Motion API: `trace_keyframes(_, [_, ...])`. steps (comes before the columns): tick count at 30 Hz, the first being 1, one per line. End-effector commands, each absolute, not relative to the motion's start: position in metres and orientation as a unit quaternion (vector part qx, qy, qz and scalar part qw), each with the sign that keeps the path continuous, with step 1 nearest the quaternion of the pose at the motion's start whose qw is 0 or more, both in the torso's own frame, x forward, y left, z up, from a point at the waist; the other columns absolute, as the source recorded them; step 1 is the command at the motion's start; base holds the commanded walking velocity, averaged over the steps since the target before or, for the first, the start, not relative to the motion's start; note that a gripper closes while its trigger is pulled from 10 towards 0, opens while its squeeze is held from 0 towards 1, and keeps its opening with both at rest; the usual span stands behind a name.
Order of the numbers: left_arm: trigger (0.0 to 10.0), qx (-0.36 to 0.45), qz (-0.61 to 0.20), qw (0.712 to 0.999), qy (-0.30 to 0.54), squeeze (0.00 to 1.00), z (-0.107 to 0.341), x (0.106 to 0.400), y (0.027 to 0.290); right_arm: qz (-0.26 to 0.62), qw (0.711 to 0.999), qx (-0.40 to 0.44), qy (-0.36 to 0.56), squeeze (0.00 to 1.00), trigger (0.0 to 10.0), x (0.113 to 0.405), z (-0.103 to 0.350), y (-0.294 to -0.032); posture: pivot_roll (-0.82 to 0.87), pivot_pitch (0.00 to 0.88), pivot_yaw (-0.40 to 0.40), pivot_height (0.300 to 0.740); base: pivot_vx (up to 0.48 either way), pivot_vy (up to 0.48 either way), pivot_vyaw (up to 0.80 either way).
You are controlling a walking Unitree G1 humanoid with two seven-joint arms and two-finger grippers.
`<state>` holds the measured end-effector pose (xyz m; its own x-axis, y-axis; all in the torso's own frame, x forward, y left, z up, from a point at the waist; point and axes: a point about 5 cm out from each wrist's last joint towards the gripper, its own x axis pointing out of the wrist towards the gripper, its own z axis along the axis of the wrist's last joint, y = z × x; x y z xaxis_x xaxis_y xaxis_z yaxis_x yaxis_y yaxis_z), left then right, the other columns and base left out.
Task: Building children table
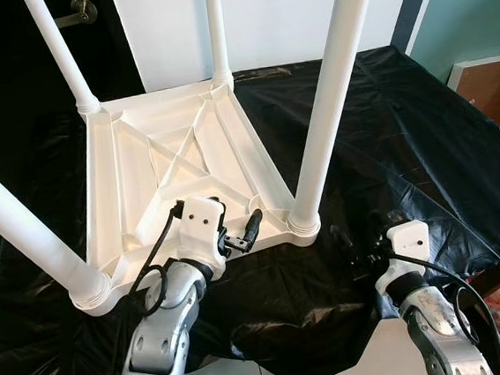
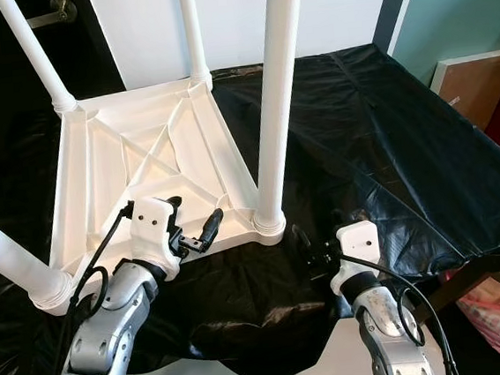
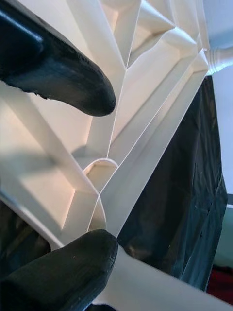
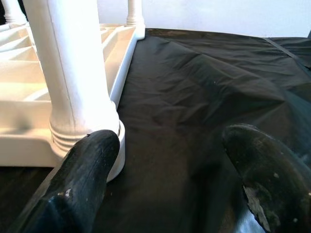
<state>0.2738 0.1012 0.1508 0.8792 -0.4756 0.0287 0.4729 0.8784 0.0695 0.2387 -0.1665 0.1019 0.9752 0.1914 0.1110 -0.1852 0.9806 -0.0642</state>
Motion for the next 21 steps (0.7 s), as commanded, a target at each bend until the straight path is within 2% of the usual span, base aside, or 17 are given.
trace_keyframes(1, [10.0, 0.029, -0.230, 0.973, -0.018, 0.00, 0.146, 0.271, 0.103, 0.083, 0.994, -0.029, -0.066, 0.00, 10.0, 0.235, 0.103, -0.170, -0.15, 0.043, -0.004, 0.740, 0.000, 0.000, 0.80])
trace_keyframes(12, [10.0, 0.031, -0.247, 0.968, -0.023, 0.00, 0.145, 0.267, 0.101, 0.115, 0.991, -0.043, -0.053, 0.00, 10.0, 0.216, 0.097, -0.168, -0.16, 0.049, -0.002, 0.740, 0.000, 0.000, 0.80])
trace_keyframes(21, [10.0, 0.030, -0.258, 0.965, -0.027, 0.00, 0.146, 0.265, 0.099, 0.113, 0.992, -0.035, -0.049, 0.00, 10.0, 0.213, 0.096, -0.171, -0.16, 0.054, -0.003, 0.740, 0.000, 0.000, 0.00])
